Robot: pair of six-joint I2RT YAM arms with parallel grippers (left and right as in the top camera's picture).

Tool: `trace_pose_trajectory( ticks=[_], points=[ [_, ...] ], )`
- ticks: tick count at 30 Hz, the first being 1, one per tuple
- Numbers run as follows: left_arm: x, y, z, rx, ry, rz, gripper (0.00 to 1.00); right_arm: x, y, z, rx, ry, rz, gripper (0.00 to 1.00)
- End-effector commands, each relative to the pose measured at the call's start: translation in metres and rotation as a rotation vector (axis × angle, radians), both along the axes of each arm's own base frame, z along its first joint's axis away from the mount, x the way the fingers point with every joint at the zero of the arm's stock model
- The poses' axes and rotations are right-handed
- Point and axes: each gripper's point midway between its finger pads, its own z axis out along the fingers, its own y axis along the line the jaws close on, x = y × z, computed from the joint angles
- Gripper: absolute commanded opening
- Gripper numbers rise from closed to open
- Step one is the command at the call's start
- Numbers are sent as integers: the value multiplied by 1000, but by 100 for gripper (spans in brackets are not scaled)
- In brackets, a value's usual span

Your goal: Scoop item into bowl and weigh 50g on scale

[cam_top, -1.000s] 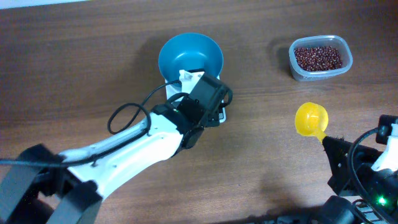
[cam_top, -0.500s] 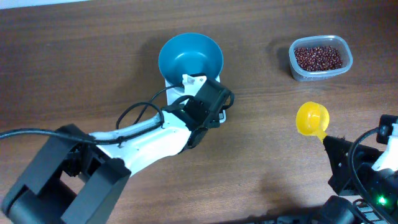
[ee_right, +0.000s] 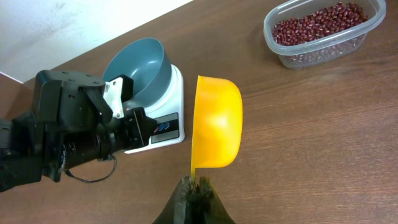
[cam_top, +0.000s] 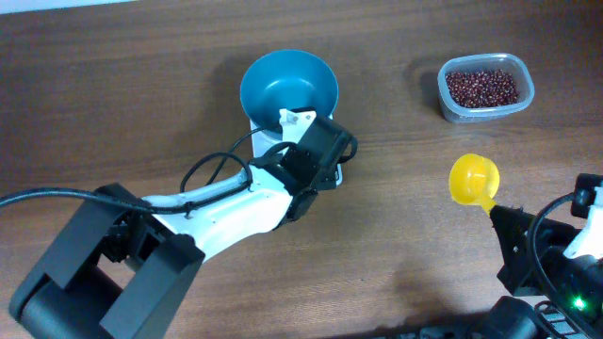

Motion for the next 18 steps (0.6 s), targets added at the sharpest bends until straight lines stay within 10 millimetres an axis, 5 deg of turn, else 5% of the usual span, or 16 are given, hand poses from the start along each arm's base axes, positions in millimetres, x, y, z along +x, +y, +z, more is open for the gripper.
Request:
trace_pose_trajectory(
  ticks=[1,4,7,12,14,16,18],
  points=[
    [-19,14,-29,79,105,-25,0,0,-4,7,7,-22,-22,4],
    [-25,19,-26,97,125,-26,0,0,-4,7,8,-22,-22,4],
    [-28,9,-2,25,120,-53,0,0,-4,7,8,-22,-22,4],
    [-55,36,101,-54,37,-58,0,0,-5,6,4,-19,-22,4],
    [-55,68,160,-68,-129,16,0,1,-10,6,-16,-27,-50,4],
    [-45,134,225,36,-416,252,4,4,-19,1,-55,-24,-95,4],
    [-45,183,257,133,-560,440,0,5,-20,-8,-77,-8,-104,4]
  ],
)
